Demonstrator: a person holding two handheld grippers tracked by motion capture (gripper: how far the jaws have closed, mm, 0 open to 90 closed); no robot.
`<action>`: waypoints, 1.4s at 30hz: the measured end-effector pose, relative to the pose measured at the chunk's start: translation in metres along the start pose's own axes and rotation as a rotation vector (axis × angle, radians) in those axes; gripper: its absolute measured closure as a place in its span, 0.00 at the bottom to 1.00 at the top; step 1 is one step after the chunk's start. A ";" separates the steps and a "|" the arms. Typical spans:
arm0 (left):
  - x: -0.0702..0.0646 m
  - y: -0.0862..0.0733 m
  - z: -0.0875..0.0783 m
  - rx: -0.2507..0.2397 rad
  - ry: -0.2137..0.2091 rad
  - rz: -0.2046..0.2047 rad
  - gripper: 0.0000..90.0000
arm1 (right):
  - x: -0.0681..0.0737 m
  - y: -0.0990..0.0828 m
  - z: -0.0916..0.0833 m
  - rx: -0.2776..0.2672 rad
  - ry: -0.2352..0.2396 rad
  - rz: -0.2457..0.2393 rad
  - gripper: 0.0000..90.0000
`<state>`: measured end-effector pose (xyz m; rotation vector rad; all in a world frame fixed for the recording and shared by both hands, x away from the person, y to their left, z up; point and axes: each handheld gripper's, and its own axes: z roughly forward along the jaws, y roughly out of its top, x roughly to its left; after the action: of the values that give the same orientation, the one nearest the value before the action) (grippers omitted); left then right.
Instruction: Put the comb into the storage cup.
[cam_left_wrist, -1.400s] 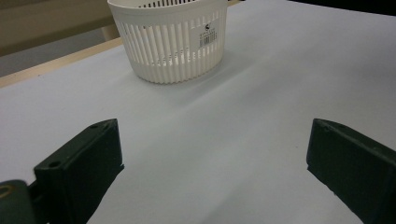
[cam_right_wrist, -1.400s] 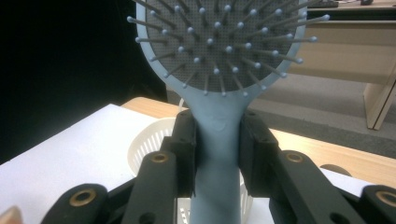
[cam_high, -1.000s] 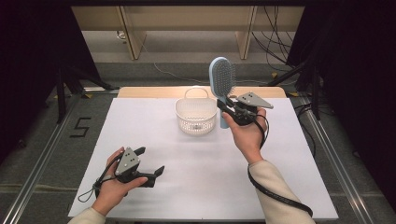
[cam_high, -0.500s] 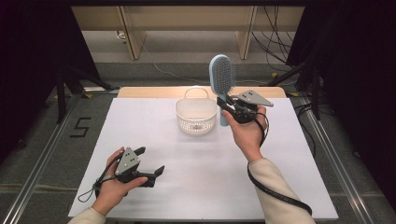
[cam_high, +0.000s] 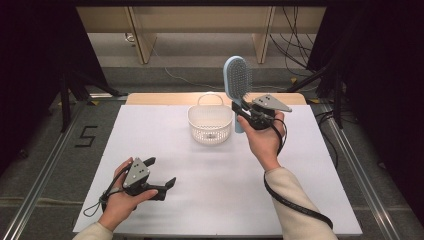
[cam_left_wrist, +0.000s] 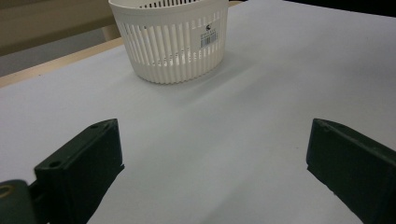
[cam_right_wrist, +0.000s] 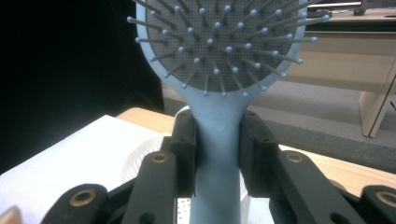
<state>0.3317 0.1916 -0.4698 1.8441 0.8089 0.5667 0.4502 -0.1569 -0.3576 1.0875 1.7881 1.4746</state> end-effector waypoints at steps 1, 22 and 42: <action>0.000 0.000 0.000 0.000 0.000 0.000 0.03 | 0.000 0.000 0.000 -0.001 0.000 0.000 0.78; 0.000 0.000 0.000 -0.003 0.000 -0.001 0.03 | 0.000 0.005 0.010 -0.009 -0.001 0.008 0.78; 0.000 0.000 0.000 -0.004 -0.002 -0.001 0.04 | 0.000 0.009 0.018 -0.009 0.005 0.007 0.78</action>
<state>0.3318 0.1916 -0.4698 1.8401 0.8072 0.5658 0.4672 -0.1469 -0.3526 1.0877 1.7811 1.4898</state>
